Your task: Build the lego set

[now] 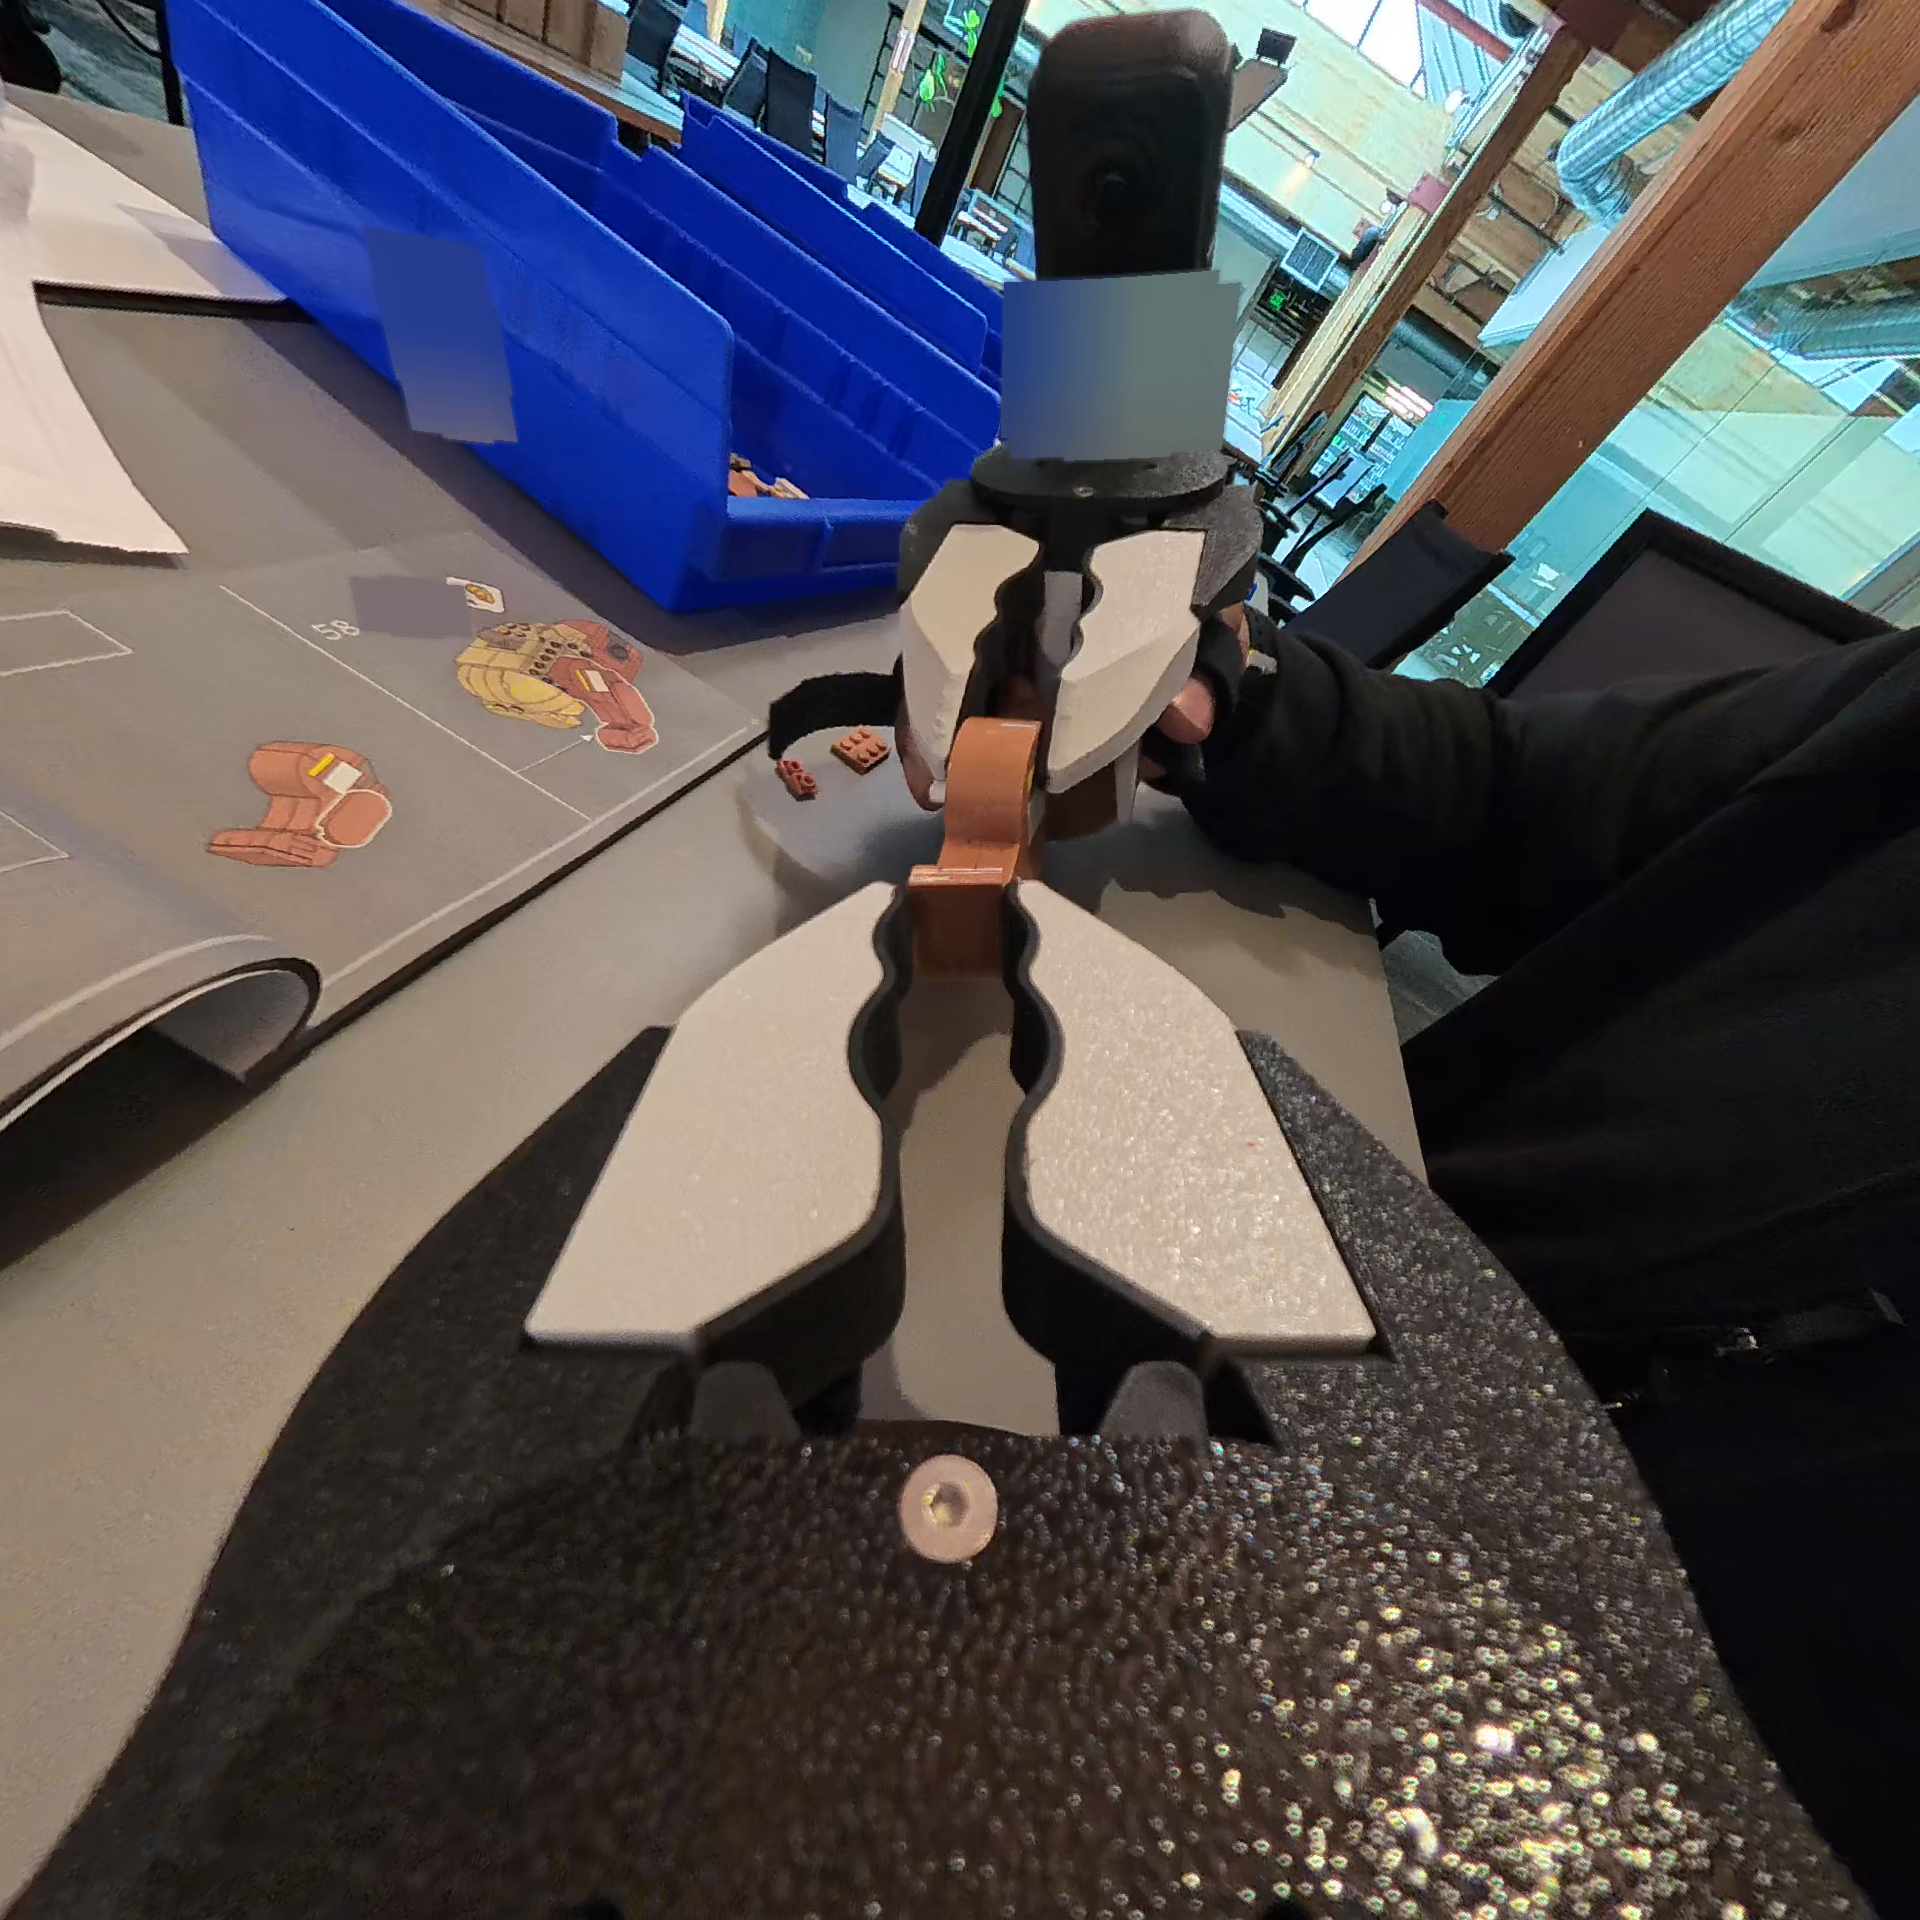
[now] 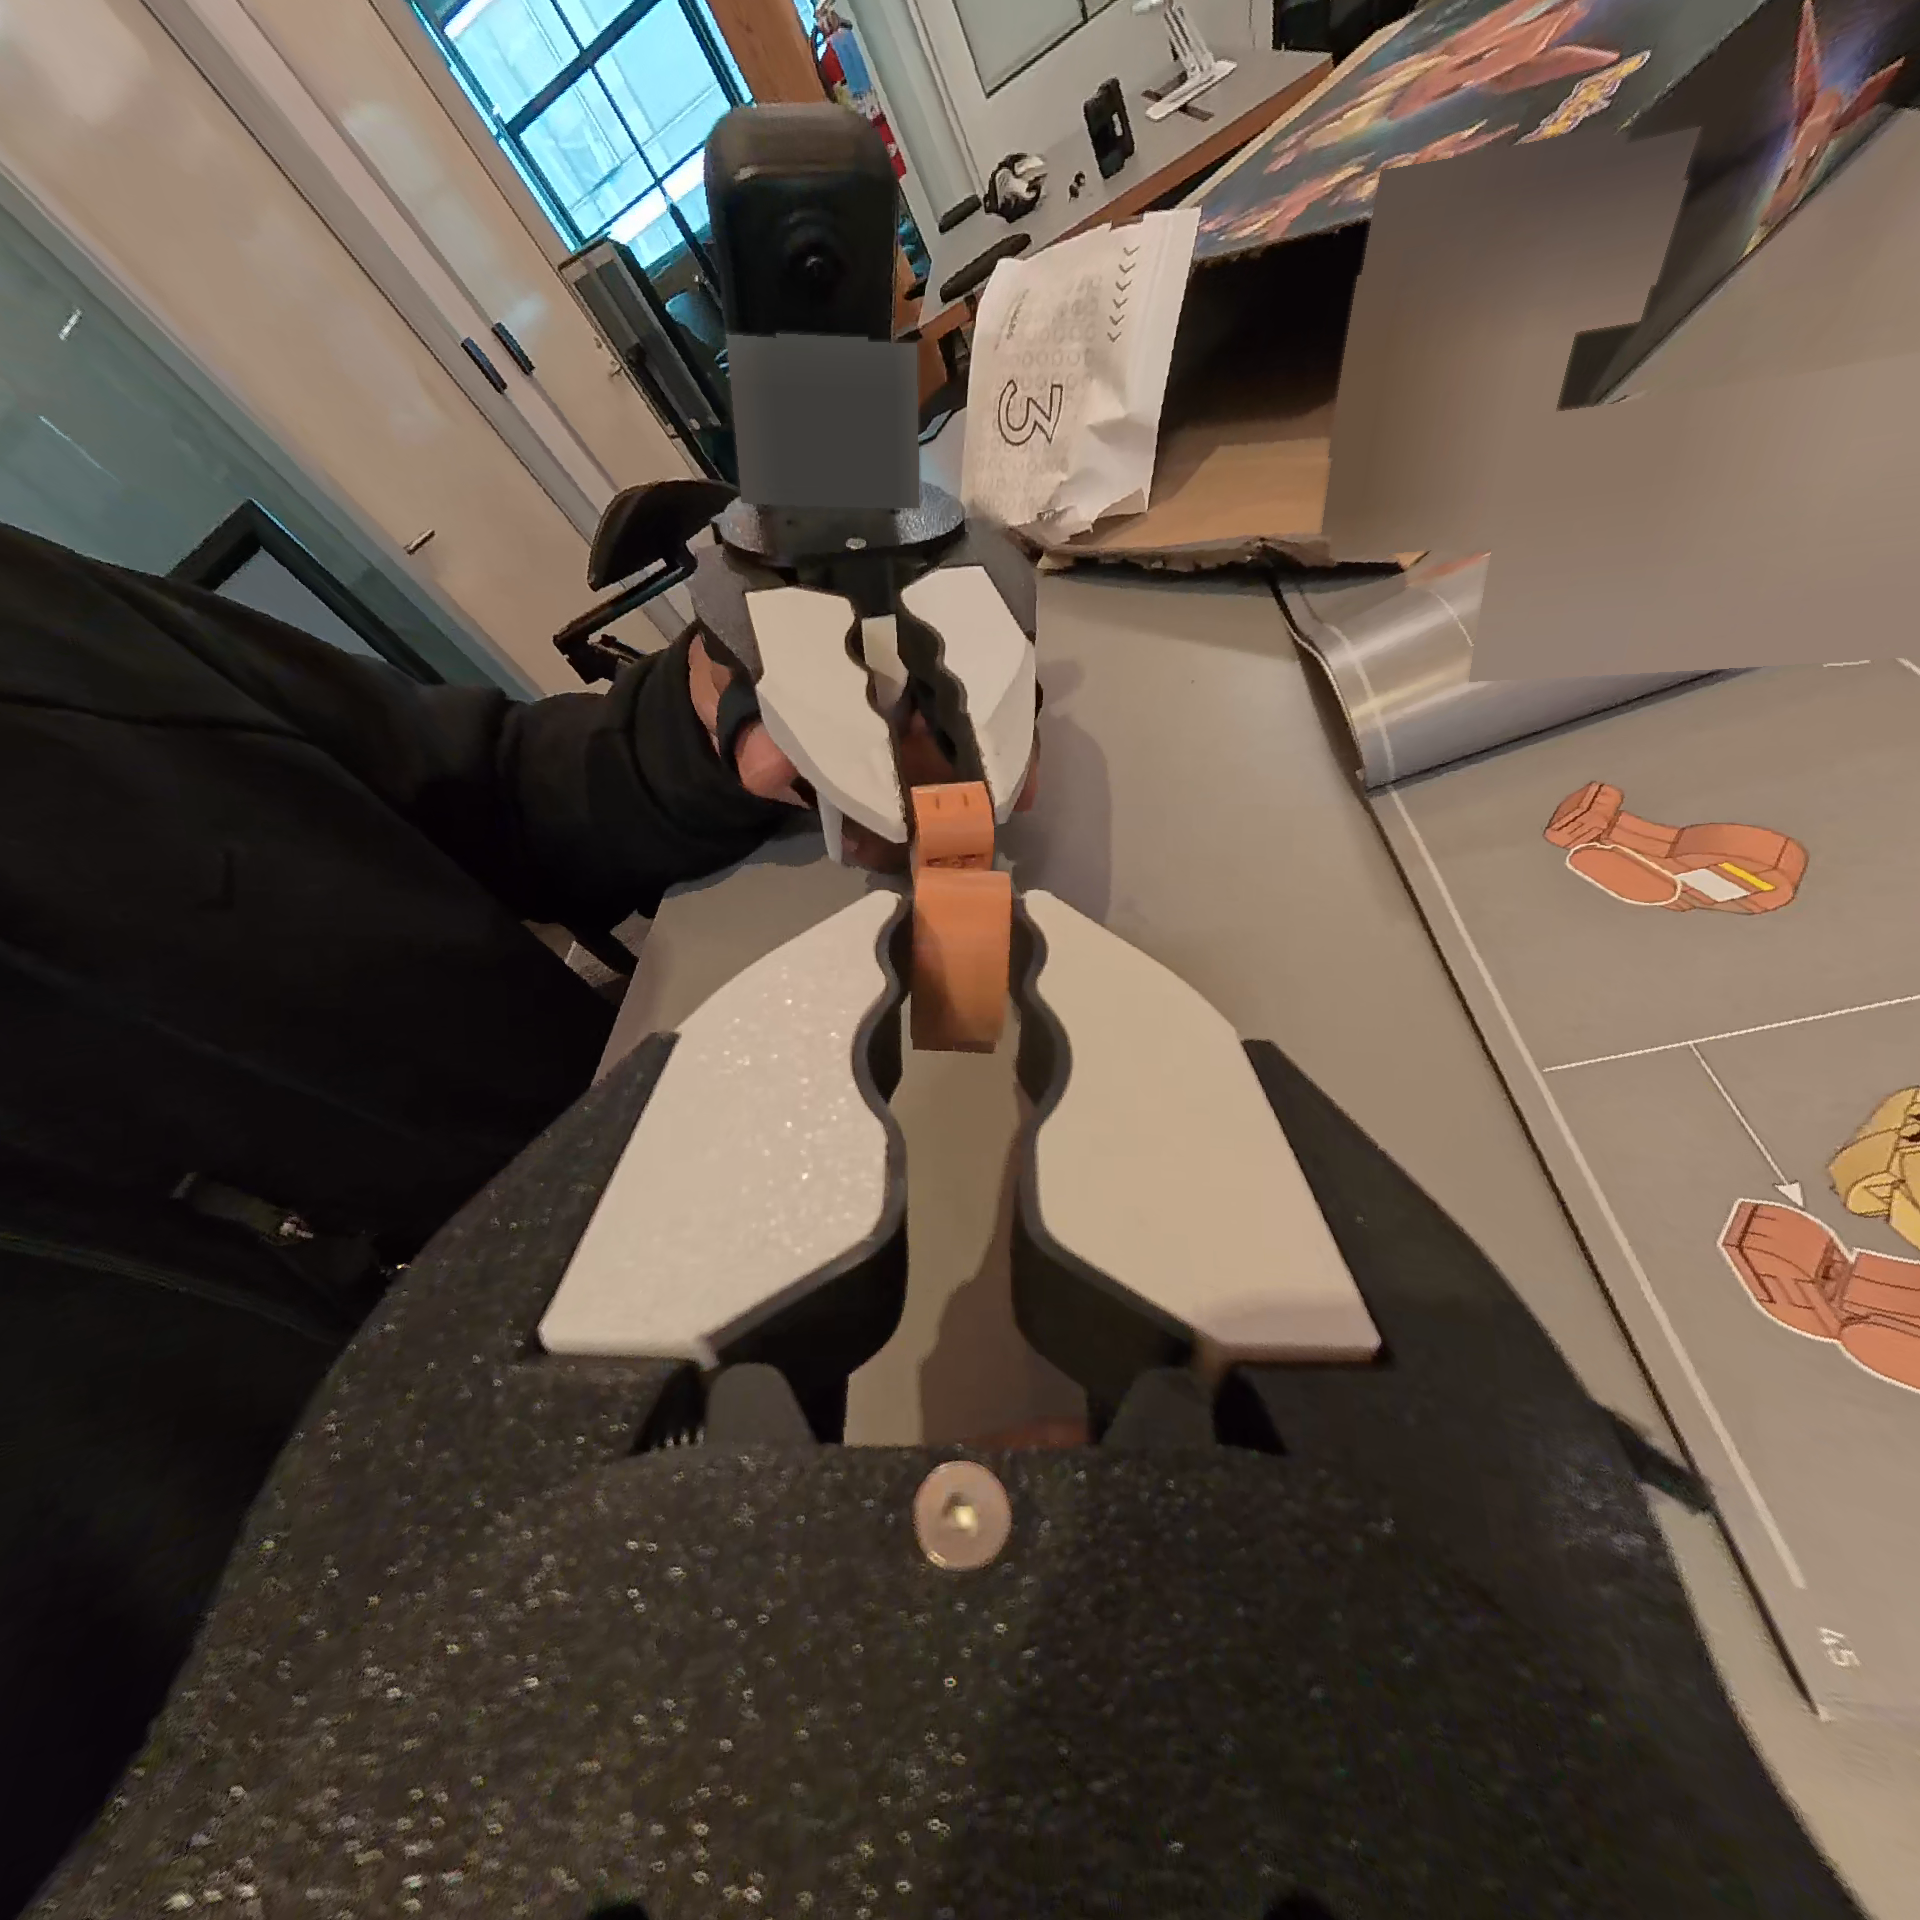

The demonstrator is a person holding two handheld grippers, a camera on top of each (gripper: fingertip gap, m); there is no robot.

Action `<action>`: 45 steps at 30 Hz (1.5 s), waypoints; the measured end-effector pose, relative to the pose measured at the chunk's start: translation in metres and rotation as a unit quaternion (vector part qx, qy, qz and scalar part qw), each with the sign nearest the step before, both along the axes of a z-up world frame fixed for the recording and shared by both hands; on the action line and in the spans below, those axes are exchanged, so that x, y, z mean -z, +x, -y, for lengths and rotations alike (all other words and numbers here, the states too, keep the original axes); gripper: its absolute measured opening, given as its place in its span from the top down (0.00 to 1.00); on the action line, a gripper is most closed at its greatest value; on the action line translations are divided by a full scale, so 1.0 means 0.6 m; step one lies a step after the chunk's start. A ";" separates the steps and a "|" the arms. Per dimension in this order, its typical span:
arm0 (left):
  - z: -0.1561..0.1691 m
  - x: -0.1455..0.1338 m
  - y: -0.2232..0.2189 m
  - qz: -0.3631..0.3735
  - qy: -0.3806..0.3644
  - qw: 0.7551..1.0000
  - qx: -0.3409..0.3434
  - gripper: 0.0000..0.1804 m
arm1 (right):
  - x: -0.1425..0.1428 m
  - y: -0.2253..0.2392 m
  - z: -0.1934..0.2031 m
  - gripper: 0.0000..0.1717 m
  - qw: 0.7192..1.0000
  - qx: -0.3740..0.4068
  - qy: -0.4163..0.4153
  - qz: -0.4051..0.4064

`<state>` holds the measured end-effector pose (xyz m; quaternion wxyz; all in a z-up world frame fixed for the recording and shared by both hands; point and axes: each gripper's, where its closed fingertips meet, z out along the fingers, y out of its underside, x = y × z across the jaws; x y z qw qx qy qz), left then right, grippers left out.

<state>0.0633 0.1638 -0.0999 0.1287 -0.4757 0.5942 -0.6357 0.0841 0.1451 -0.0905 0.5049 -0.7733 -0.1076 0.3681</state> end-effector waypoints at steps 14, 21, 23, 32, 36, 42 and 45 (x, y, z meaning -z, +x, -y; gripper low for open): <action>0.001 -0.012 -0.002 0.025 -0.007 1.000 -0.003 0.92 | -0.013 -0.002 0.002 0.90 0.999 0.019 0.020 -0.019; 0.002 -0.019 -0.004 0.038 -0.015 0.999 -0.001 0.92 | -0.020 -0.003 0.005 0.90 0.999 0.028 0.035 -0.028; 0.003 -0.021 -0.004 0.041 -0.017 0.999 -0.001 0.92 | -0.022 -0.002 0.006 0.90 0.998 0.031 0.039 -0.032; -0.001 -0.024 -0.003 0.046 -0.026 0.999 -0.005 0.92 | -0.030 0.001 0.005 0.90 0.997 0.040 0.048 -0.048; -0.005 -0.030 -0.002 0.060 -0.027 0.998 -0.017 0.91 | -0.034 0.003 0.004 0.90 0.996 0.046 0.056 -0.058; -0.027 -0.024 0.002 0.053 -0.009 0.997 -0.049 0.91 | 0.014 0.006 0.005 0.90 0.997 0.062 -0.011 0.054; -0.025 -0.005 0.003 0.030 0.047 0.997 -0.050 0.92 | 0.051 0.008 0.016 0.90 0.983 0.052 -0.058 0.164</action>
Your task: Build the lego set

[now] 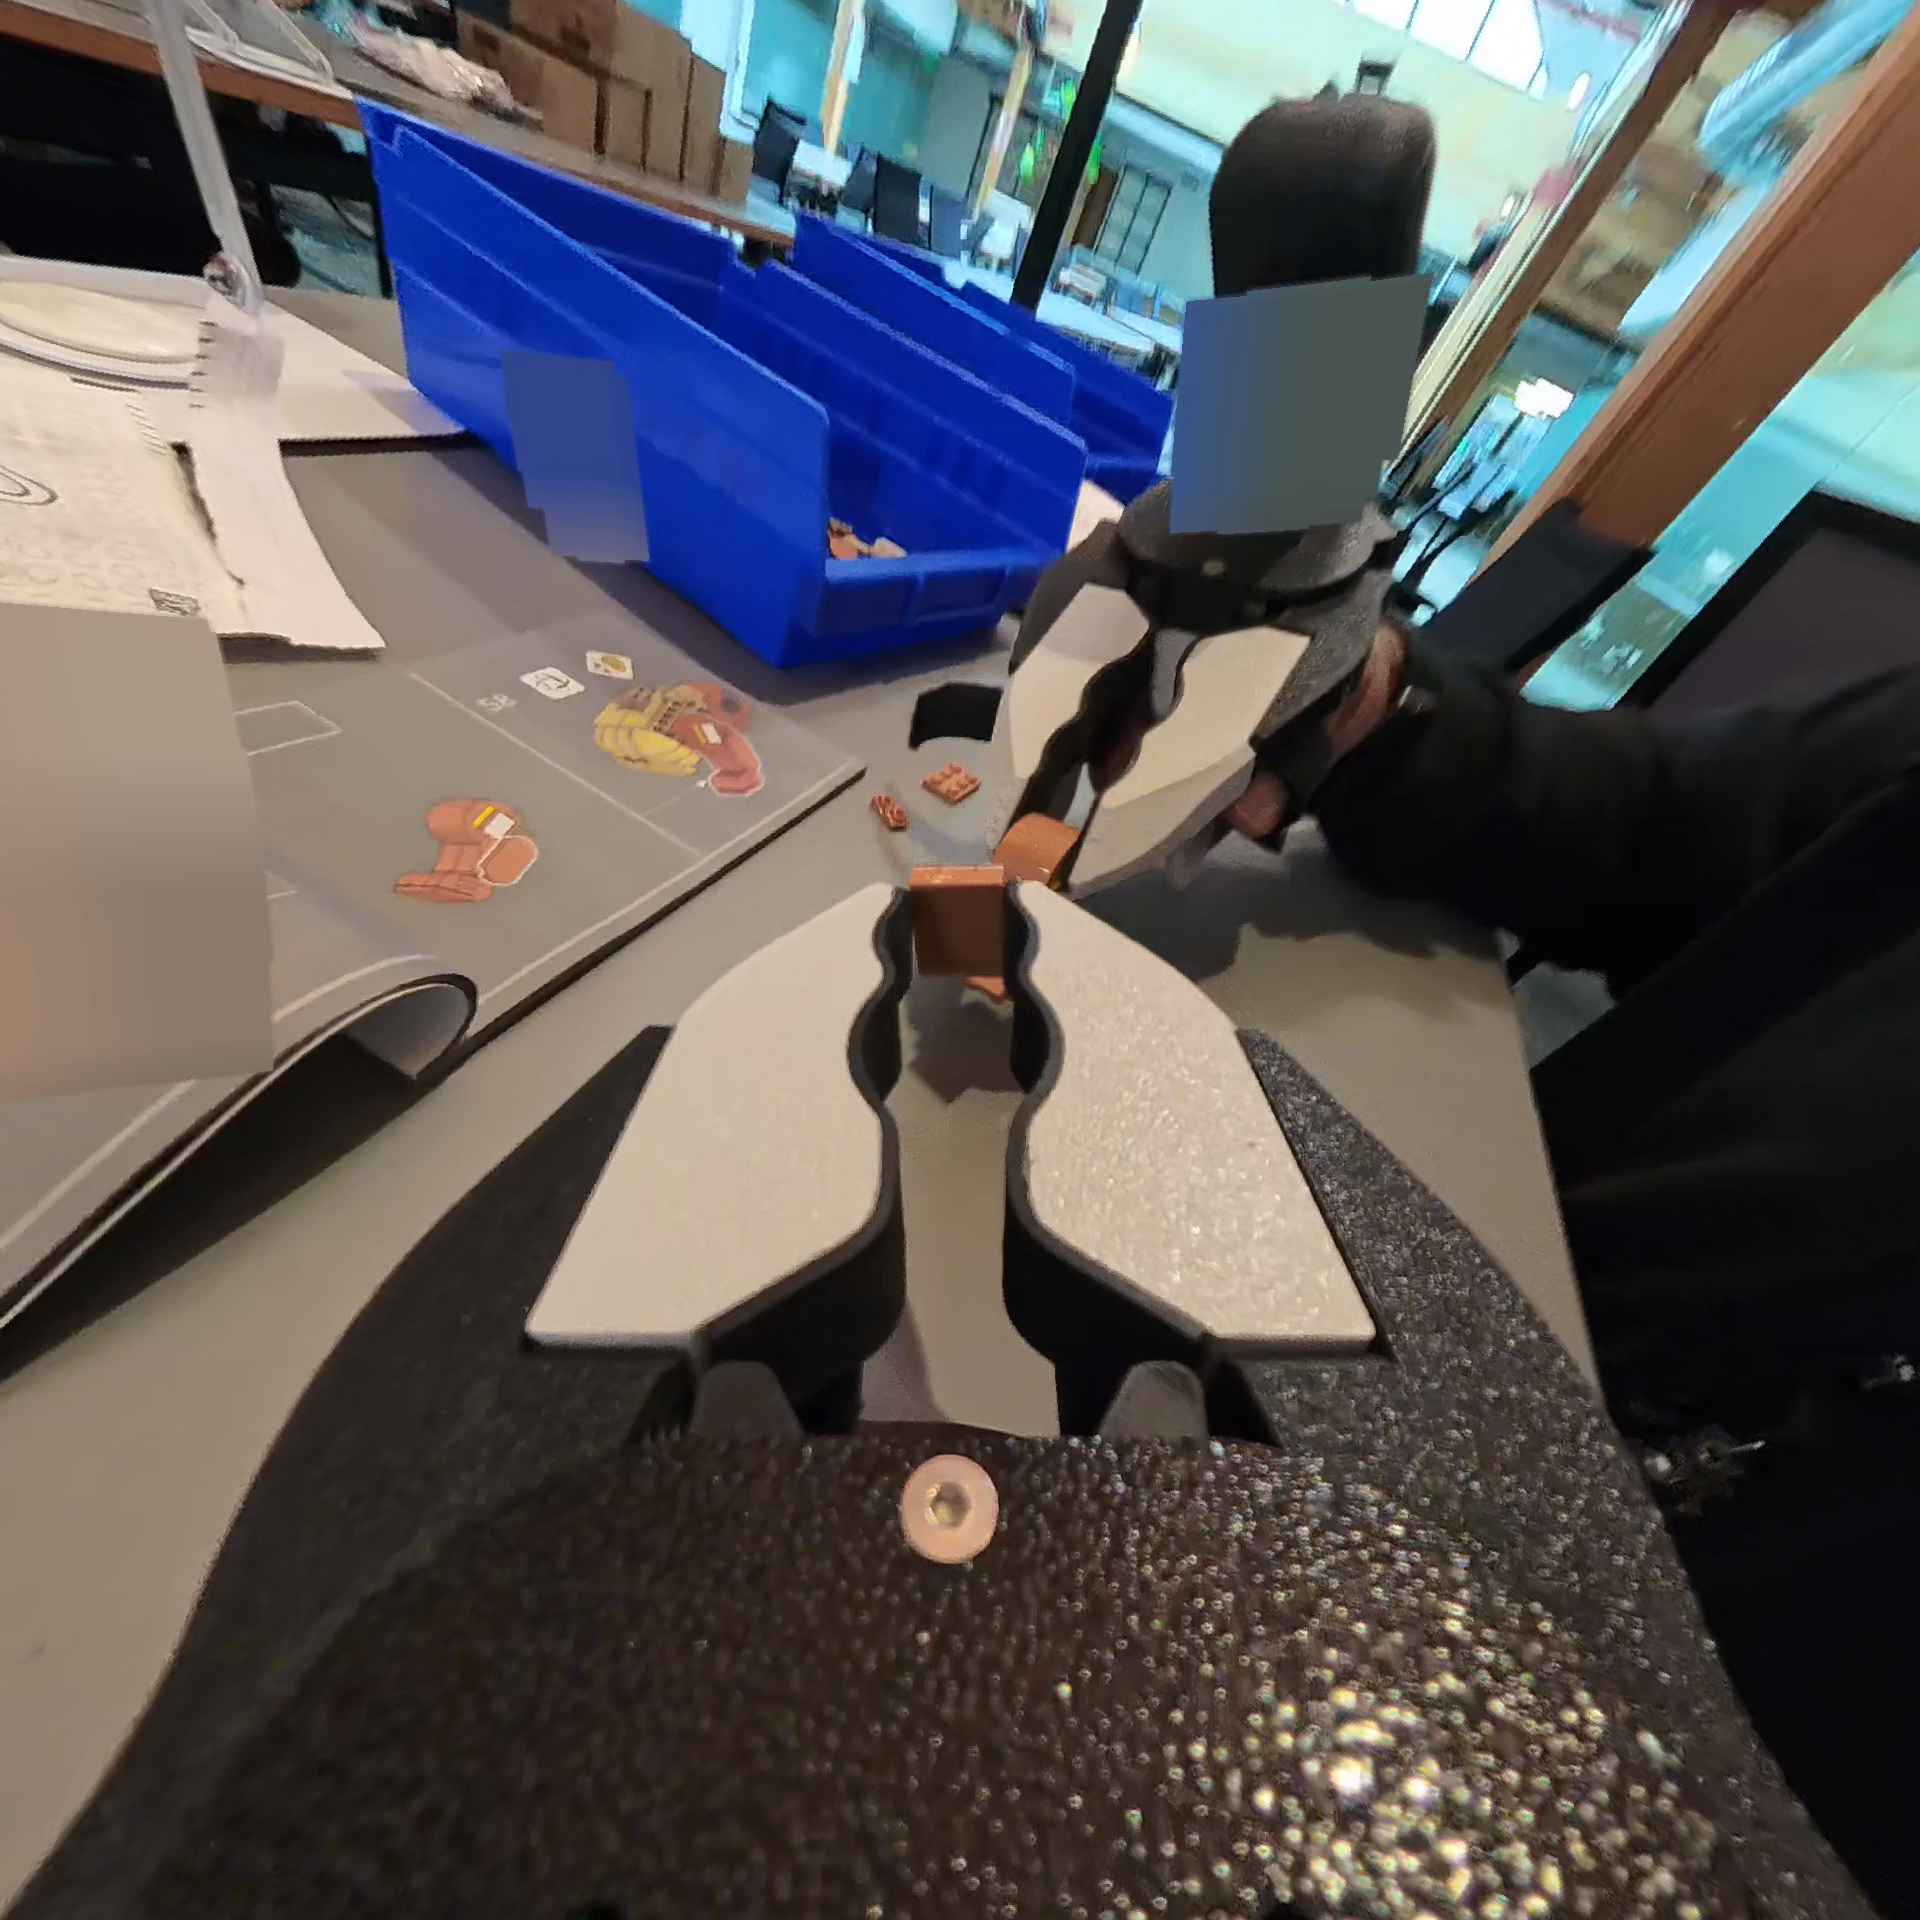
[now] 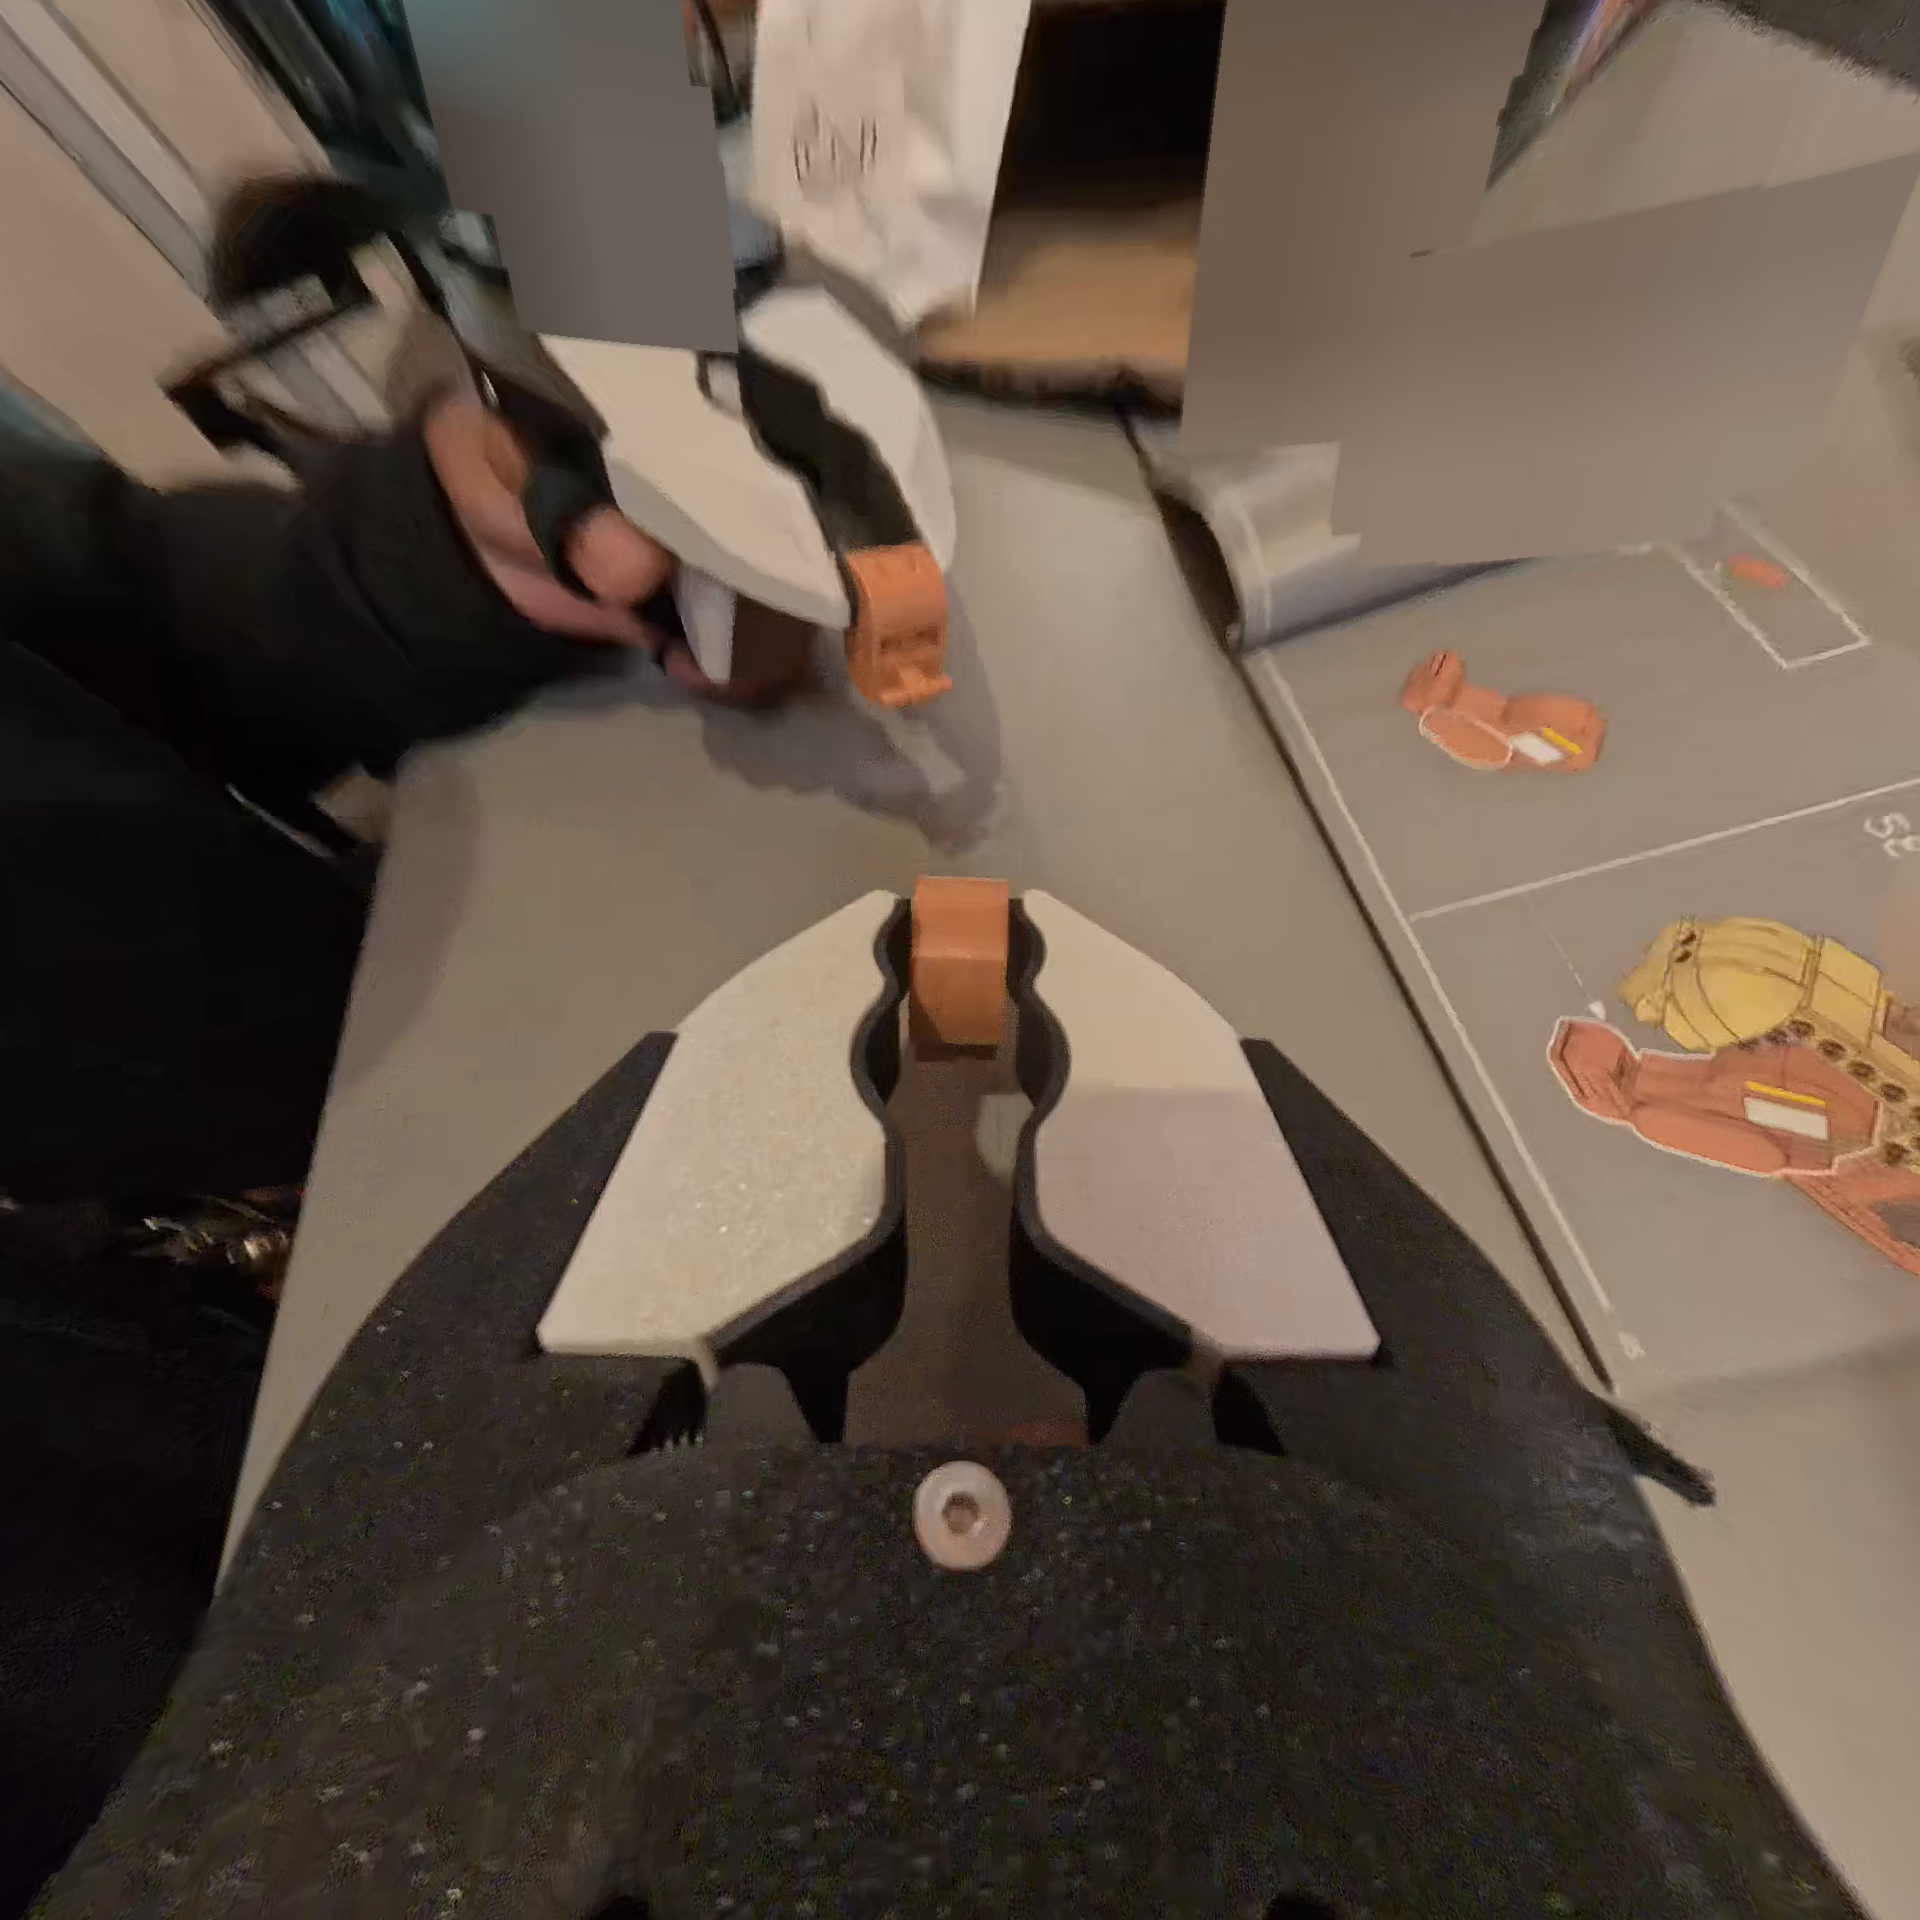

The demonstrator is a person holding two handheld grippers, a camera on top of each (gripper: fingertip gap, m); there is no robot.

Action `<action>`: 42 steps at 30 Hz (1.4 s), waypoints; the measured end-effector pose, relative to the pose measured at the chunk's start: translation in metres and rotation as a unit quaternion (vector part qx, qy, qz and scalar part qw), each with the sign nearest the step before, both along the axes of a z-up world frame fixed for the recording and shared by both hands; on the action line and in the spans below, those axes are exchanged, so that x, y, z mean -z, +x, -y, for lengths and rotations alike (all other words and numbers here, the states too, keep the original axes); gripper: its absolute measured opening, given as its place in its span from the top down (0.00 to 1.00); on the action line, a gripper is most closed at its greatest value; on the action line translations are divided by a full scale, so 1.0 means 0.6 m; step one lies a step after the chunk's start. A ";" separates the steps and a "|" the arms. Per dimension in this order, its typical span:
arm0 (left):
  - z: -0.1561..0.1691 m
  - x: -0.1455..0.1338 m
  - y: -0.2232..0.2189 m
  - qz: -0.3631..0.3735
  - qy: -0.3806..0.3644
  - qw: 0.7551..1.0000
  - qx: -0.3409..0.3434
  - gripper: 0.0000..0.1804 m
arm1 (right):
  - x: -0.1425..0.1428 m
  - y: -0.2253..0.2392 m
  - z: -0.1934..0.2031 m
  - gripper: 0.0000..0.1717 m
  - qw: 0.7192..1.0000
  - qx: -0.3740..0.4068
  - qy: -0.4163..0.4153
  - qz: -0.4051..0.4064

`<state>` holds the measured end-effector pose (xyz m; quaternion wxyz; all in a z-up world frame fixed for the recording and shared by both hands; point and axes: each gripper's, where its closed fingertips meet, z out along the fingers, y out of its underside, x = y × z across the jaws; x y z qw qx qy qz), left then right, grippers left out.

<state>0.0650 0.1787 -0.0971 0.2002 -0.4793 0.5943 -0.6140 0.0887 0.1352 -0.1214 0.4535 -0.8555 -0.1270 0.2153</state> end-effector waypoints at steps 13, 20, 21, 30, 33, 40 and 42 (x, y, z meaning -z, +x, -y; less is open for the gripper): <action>0.031 0.029 -0.010 -0.026 0.090 0.995 0.040 0.91 | 0.047 -0.011 0.018 0.90 0.991 -0.034 -0.047 0.118; 0.032 0.030 -0.011 -0.028 0.092 0.994 0.044 0.91 | 0.051 -0.007 0.030 0.87 0.992 -0.024 -0.049 0.118; 0.032 0.030 -0.012 -0.029 0.091 0.994 0.045 0.91 | 0.049 -0.005 0.032 0.85 0.992 -0.020 -0.047 0.117; 0.032 0.029 -0.012 -0.031 0.079 0.995 0.049 0.91 | 0.062 -0.002 0.056 0.77 0.988 -0.009 -0.058 0.146; 0.032 0.029 -0.012 -0.032 0.080 0.995 0.050 0.91 | 0.078 0.000 0.050 0.76 0.978 -0.009 -0.062 0.201; 0.033 0.028 -0.014 -0.028 0.080 0.995 0.052 0.91 | 0.091 -0.005 0.033 0.76 0.972 0.011 -0.058 0.228; 0.034 0.028 -0.014 -0.028 0.082 0.995 0.053 0.91 | 0.091 -0.006 0.028 0.76 0.972 0.019 -0.055 0.228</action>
